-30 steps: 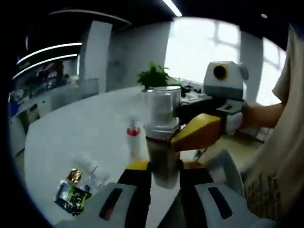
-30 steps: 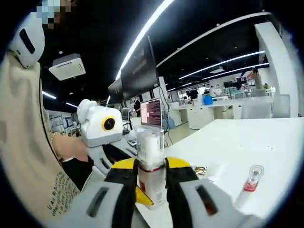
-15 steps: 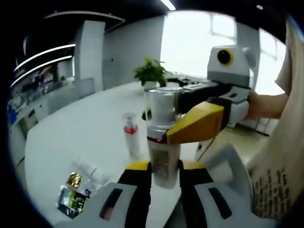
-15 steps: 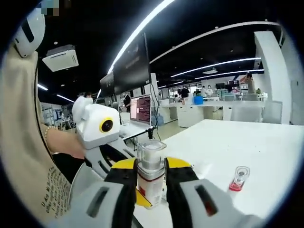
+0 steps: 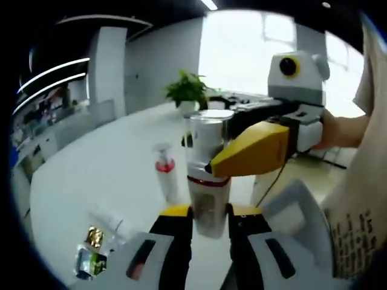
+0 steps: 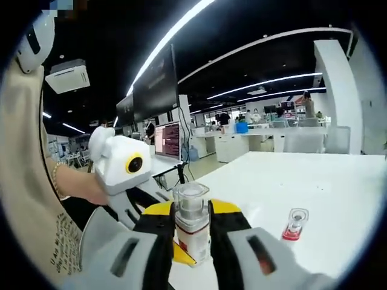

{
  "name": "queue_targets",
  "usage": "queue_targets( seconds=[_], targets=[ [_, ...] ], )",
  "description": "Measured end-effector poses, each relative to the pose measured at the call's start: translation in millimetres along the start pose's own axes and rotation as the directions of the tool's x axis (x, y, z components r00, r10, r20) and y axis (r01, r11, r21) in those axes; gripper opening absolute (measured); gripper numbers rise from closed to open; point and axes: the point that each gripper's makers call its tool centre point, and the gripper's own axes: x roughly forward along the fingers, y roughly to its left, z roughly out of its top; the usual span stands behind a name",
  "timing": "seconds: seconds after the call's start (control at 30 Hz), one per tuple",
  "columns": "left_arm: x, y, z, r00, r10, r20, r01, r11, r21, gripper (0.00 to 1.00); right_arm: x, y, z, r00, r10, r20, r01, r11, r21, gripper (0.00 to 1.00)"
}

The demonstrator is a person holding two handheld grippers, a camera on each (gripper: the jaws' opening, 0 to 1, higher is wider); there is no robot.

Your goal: Arrange the skincare products in the storage area until every visible bottle or jar stands upright without overlapping.

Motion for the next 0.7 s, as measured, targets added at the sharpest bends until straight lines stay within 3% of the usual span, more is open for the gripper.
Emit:
queue_targets(
  seconds=[0.13,0.47,0.7],
  targets=[
    [7.9,3.9,-4.1,1.0,0.001,0.012,-0.001,0.998,0.067,0.19,0.8,-3.5,-7.0,1.0,-0.013,-0.022,0.012,0.999,-0.035,0.21],
    [32.9,10.1,-26.4,1.0,-0.005,-0.029,0.006,0.999,0.052,0.19,5.5,-15.1,-39.2,0.992,-0.048,-0.116,0.037,0.995,-0.097,0.21],
    [58.3,16.1,-41.9,0.999,-0.014,-0.045,0.017,0.997,0.075,0.19,4.1,-34.7,-64.8,0.983,-0.096,-0.159,0.081,0.992,-0.1,0.21]
  ],
)
